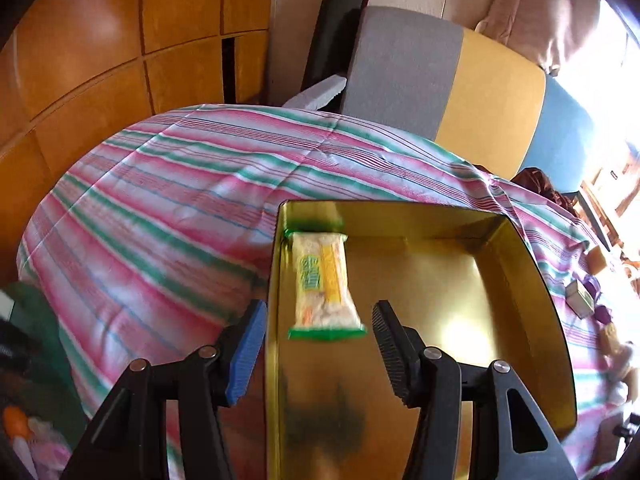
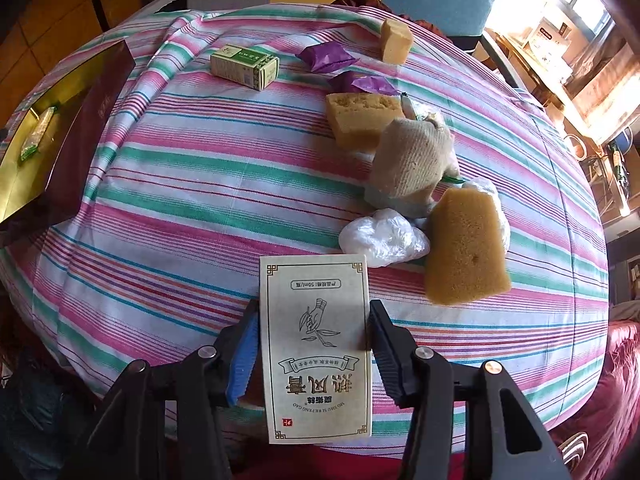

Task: Organize objects
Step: 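Carry the WEIDAN bag into the gold tray and open the left tool, then carry the white box into the gold tray and open the right tool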

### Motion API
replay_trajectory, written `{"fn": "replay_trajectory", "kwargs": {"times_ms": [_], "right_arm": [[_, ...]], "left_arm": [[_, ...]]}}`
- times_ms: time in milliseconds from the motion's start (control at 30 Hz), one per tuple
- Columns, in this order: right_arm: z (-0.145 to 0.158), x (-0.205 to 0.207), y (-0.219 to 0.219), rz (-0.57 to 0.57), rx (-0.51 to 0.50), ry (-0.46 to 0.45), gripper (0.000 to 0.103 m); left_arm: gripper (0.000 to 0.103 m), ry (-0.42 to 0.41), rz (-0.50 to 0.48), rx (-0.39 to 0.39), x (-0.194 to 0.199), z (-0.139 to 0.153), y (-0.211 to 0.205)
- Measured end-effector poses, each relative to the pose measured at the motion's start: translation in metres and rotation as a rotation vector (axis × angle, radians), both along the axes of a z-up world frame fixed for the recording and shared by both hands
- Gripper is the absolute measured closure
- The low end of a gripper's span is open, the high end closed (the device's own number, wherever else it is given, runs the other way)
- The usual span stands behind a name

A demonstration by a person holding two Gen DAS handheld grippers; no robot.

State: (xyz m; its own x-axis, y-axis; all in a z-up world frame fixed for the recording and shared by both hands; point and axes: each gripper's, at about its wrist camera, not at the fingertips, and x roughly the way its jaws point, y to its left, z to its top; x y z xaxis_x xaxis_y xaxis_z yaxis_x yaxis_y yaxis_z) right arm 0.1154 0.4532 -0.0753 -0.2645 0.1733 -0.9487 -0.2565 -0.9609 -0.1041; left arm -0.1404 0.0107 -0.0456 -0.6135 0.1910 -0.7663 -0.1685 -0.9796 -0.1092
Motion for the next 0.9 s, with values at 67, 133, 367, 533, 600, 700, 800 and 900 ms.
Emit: {"fn": "replay_trajectory", "kwargs": {"times_ms": [67, 133, 367, 533, 600, 700, 800, 900], "right_arm": [[0.0, -0.002, -0.003, -0.003, -0.001, 0.004, 0.051], [-0.003, -0.006, -0.006, 0.004, 0.013, -0.003, 0.051], [-0.005, -0.009, -0.005, -0.016, 0.039, 0.004, 0.051], [0.0, -0.01, -0.008, -0.029, 0.04, 0.022, 0.051], [0.01, -0.012, -0.014, -0.029, 0.006, 0.06, 0.051], [0.029, -0.022, -0.04, 0.019, -0.045, 0.126, 0.051], [0.049, -0.045, -0.076, 0.105, -0.093, 0.184, 0.051], [0.064, -0.074, -0.119, 0.196, -0.161, 0.227, 0.051]], "left_arm": [[0.047, 0.009, -0.002, -0.004, 0.018, 0.0, -0.007], [0.047, 0.016, 0.002, -0.012, 0.033, -0.001, -0.013], [0.047, 0.046, 0.039, -0.017, 0.078, 0.001, -0.026], [0.047, 0.065, 0.028, -0.033, 0.102, 0.002, -0.022], [0.047, 0.07, 0.02, -0.036, 0.108, 0.003, -0.021], [0.047, 0.082, 0.016, -0.04, 0.114, 0.005, -0.018], [0.047, 0.082, 0.011, -0.035, 0.116, 0.006, -0.017], [0.047, 0.076, 0.013, -0.029, 0.117, 0.005, -0.02]]}}
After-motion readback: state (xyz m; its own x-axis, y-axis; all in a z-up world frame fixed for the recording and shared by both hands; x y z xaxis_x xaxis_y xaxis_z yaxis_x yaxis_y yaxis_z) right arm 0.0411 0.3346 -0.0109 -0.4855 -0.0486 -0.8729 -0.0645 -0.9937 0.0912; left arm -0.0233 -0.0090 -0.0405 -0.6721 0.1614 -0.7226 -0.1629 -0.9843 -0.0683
